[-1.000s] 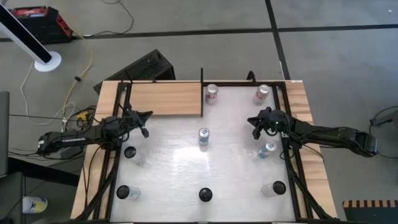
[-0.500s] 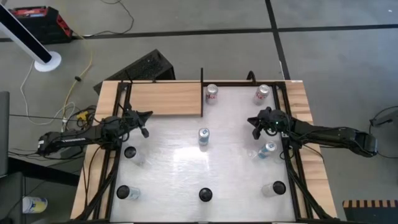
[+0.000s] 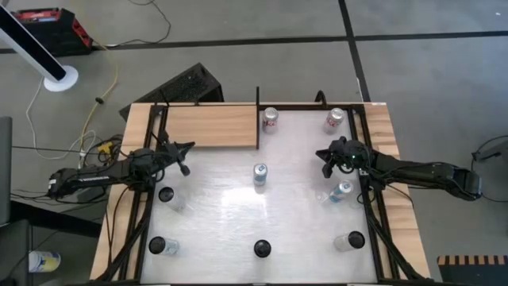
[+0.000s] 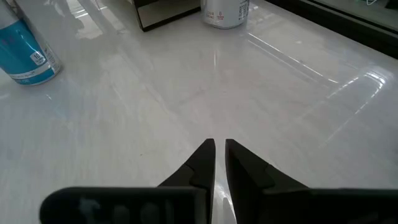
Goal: Place canned beverage on shelf
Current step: Put the left blue soda can on the shelf
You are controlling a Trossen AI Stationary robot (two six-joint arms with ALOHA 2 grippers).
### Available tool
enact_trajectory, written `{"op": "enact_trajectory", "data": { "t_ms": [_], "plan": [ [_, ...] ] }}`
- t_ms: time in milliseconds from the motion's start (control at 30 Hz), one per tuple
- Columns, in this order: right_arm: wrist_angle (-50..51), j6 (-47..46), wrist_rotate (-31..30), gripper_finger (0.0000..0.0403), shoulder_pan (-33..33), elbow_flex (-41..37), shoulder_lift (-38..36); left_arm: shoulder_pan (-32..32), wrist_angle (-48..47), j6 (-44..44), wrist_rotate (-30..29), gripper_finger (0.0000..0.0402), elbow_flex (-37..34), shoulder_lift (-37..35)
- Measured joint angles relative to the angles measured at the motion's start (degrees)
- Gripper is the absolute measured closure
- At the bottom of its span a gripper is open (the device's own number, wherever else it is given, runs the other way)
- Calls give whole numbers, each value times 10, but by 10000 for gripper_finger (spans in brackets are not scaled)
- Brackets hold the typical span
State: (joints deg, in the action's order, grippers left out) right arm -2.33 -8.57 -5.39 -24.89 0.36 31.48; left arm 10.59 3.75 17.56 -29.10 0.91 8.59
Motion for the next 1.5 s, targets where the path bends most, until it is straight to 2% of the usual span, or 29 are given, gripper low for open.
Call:
{"op": "enact_trajectory", "data": {
  "t_ms": [233,400,500,633,800,1000,1100,1333,1500],
  "plan": [
    [0,0,0,339,0,0,0,0,0,-22,1,401,0,0],
    [0,0,0,339,0,0,0,0,-1,-212,35,401,0,0],
    [0,0,0,339,0,0,0,0,-1,-290,38,401,0,0],
    [-1,-3,4,339,0,0,0,0,0,-322,31,401,0,0],
    [-3,-66,11,339,1,0,0,0,0,-377,32,401,0,0],
    [-13,-69,11,339,1,1,0,0,3,-421,-10,401,0,0],
    [-9,-70,22,339,1,11,0,0,14,-402,-5,401,-1,0],
    [-14,-70,48,339,3,93,0,0,145,-254,86,401,-1,0],
    [-14,-35,66,339,36,172,0,0,179,-186,83,401,9,0]
  ]
}}
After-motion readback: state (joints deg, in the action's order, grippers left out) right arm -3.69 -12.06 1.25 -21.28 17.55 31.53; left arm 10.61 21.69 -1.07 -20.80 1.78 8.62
